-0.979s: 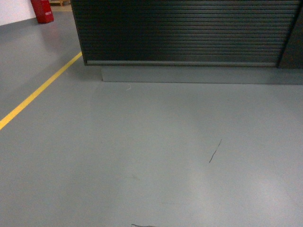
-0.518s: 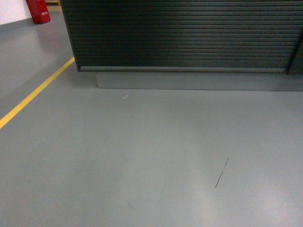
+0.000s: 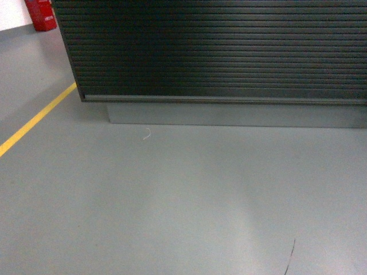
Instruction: Place dark red mango on scale at checkout
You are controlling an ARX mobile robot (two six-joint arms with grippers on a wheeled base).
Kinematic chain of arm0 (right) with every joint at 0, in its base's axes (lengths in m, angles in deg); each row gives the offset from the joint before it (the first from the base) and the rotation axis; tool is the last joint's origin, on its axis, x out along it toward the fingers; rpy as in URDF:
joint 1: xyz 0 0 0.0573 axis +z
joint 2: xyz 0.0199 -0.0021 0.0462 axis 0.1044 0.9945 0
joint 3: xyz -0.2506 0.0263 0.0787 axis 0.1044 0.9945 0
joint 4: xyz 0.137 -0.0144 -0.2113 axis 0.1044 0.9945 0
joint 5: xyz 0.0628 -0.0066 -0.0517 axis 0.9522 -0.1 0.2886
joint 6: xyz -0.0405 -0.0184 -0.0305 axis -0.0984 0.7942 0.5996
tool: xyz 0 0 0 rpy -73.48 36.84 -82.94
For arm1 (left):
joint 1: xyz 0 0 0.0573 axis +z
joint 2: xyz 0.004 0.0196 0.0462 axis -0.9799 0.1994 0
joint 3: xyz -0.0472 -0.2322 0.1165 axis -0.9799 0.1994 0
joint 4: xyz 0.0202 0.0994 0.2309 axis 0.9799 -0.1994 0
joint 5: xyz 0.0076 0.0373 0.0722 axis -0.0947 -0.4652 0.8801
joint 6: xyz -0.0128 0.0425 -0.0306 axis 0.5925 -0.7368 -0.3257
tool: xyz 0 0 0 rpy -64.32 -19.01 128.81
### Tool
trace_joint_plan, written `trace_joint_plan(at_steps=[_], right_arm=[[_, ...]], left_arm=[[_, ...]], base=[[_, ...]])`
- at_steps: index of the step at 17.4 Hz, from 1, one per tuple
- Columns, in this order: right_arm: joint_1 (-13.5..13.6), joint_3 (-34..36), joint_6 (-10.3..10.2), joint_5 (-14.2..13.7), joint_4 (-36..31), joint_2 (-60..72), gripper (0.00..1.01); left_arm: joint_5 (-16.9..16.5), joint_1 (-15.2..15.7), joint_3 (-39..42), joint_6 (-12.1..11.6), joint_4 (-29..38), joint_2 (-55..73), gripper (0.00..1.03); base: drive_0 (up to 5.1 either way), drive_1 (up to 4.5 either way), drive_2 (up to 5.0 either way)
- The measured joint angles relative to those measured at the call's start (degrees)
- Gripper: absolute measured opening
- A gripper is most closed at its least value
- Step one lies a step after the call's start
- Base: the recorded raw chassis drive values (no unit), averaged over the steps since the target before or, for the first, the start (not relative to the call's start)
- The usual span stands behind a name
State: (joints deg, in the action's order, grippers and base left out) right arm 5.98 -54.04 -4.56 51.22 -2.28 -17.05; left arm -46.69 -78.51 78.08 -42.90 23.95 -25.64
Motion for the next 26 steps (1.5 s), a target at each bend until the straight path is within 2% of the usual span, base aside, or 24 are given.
trace_joint_plan(at_steps=[26], right_arm=[[0.0, 0.0, 0.0, 0.0, -0.1, 0.0, 0.98]], left_arm=[[0.1, 0.0, 0.0, 0.0, -0.1, 0.0, 0.98]], base=[[0.0, 4.33, -4.3]])
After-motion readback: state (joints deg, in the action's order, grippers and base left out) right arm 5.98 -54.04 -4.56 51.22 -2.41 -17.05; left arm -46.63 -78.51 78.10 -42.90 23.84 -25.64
